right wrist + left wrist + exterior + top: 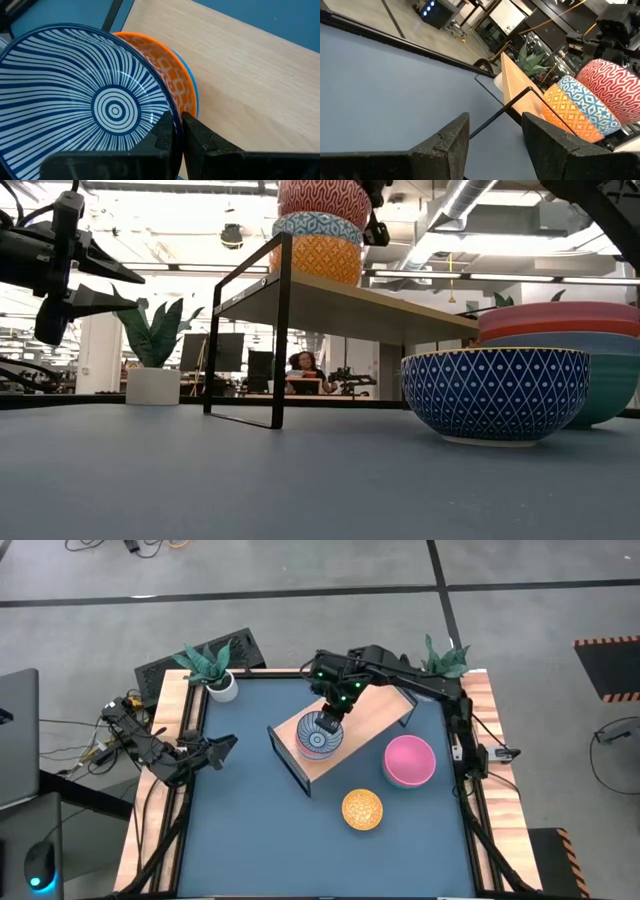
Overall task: Place and stack bowls onto a shelf
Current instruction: Stack the dark patterned blue bowl on top of the orange patterned bowl on the shelf
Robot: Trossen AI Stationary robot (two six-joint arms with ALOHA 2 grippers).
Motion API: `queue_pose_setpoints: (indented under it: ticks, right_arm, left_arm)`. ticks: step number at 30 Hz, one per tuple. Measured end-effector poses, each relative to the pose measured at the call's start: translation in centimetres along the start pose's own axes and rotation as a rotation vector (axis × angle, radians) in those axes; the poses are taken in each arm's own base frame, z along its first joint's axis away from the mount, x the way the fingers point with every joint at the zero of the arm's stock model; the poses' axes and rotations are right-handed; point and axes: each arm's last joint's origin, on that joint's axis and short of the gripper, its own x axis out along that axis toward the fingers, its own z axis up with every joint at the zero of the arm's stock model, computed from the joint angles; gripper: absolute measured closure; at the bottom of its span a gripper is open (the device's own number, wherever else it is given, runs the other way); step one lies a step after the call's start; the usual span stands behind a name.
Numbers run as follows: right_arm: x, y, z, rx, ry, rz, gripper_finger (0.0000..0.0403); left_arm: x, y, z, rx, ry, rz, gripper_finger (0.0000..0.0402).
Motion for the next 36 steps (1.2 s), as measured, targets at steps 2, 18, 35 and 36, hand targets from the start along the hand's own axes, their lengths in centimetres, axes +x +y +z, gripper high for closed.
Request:
queue_pose_setpoints:
  ticks: [2, 18, 35, 36]
  right_arm:
    - [0.0, 0.01, 0.0, 0.0, 0.0, 0.0, 0.036]
    - [0.74, -0.03, 0.21, -0.007, 0.011, -0.003, 0.0344]
    - [0.77, 0.18, 0.15, -0.056, 0.011, -0.001, 0.0338]
    - [0.77, 0.18, 0.16, -0.056, 0.01, -0.001, 0.0336]
  left_arm:
    - [0.0, 0.01, 0.01, 0.0, -0.003, 0.002, 0.0236]
    - [0.0, 0.01, 0.0, 0.003, -0.002, 0.002, 0.0236]
    - [0.0, 0.01, 0.0, 0.003, -0.002, 0.002, 0.0236]
    - [0.0, 0.01, 0.0, 0.003, -0.002, 0.002, 0.0236]
